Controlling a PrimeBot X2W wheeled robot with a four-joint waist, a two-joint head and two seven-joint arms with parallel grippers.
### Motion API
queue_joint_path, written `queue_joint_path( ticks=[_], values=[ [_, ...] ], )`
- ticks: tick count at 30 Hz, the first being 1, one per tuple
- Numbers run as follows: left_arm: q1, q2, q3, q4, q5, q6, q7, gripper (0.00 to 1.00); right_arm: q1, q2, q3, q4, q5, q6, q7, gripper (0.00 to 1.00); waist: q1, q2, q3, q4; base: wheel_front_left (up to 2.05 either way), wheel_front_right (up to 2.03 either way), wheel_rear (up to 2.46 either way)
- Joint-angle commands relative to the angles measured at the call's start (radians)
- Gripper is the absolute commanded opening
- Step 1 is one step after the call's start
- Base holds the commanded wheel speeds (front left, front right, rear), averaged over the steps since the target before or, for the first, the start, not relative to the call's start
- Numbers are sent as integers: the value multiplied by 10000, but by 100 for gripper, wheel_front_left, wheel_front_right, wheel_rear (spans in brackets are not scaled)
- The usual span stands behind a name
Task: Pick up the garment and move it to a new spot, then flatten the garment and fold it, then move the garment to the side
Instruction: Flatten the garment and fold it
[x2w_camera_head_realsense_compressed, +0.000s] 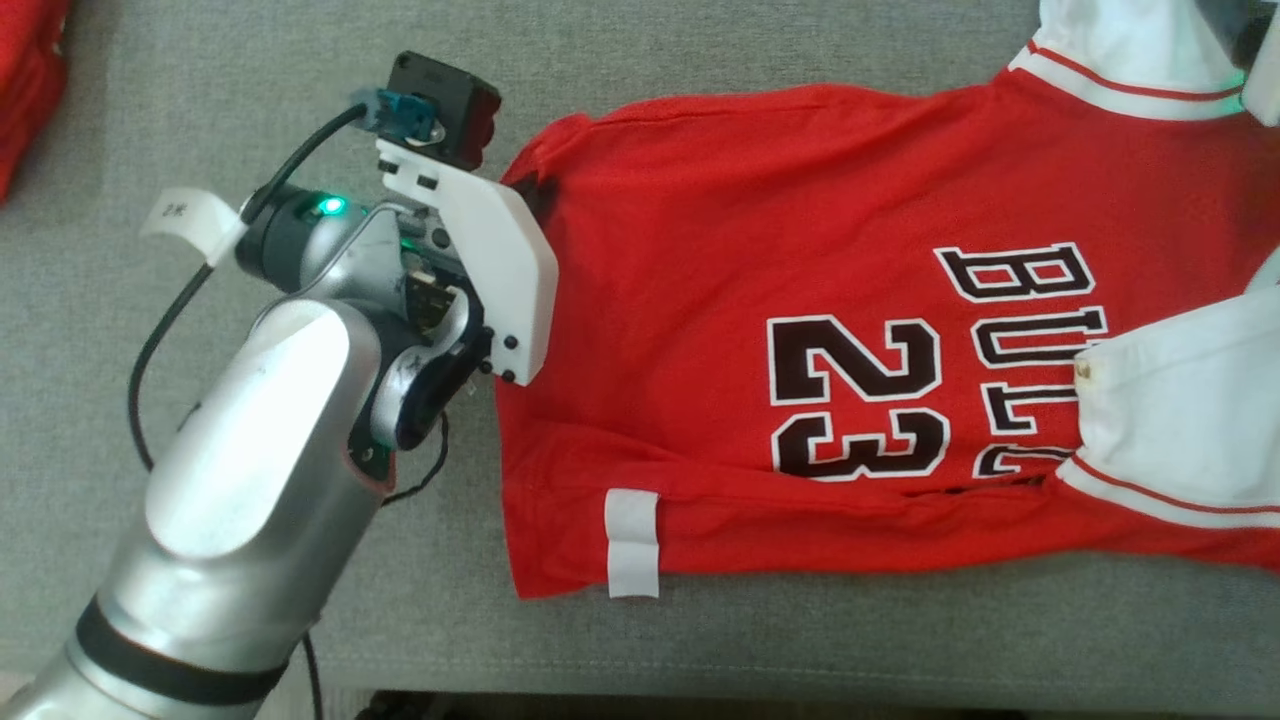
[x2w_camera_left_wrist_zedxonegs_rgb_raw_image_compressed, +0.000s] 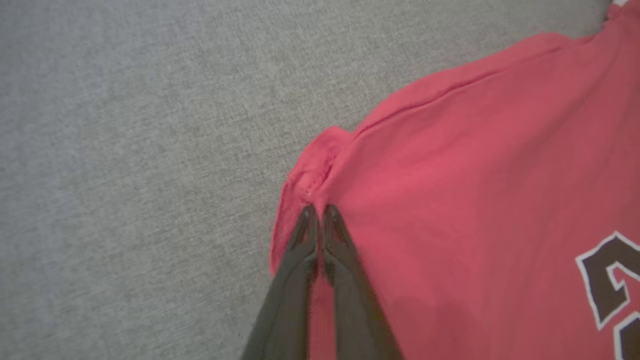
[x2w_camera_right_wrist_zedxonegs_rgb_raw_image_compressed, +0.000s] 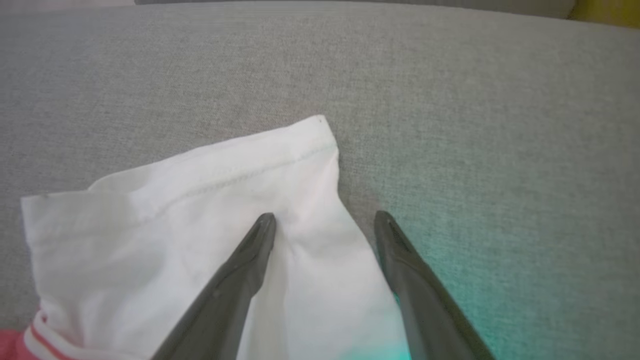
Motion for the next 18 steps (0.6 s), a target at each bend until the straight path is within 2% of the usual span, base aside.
queue_joint_path(
  ticks=[1, 6, 7, 8, 18],
  values=[
    [-110, 210, 217, -253, -43, -38, 70, 0, -322, 45, 201, -137, 36, 67, -136, 100, 0, 0, 36, 56, 0, 0, 0],
    [-117, 145, 98, -183, -94, -111, 87, 0, -477, 71, 295, 317, -43, 67, -396, 100, 0, 0, 5, 197, 0, 0, 0],
    [-115, 128, 74, -158, -115, -129, 91, 0, -495, 95, 343, 446, -67, 67, -420, 71, 0, 0, -10, 222, 0, 0, 0],
    [-119, 100, 54, -138, -141, -147, 86, 0, -520, 125, 389, 532, -67, 67, -492, 0, 0, 0, -17, 247, 0, 0, 0],
    [-520, -50, 622, -202, -251, 171, -551, 0, -1237, 39, 476, 663, 203, 67, -2406, 0, 0, 0, 235, 72, 0, 0, 0]
  ],
)
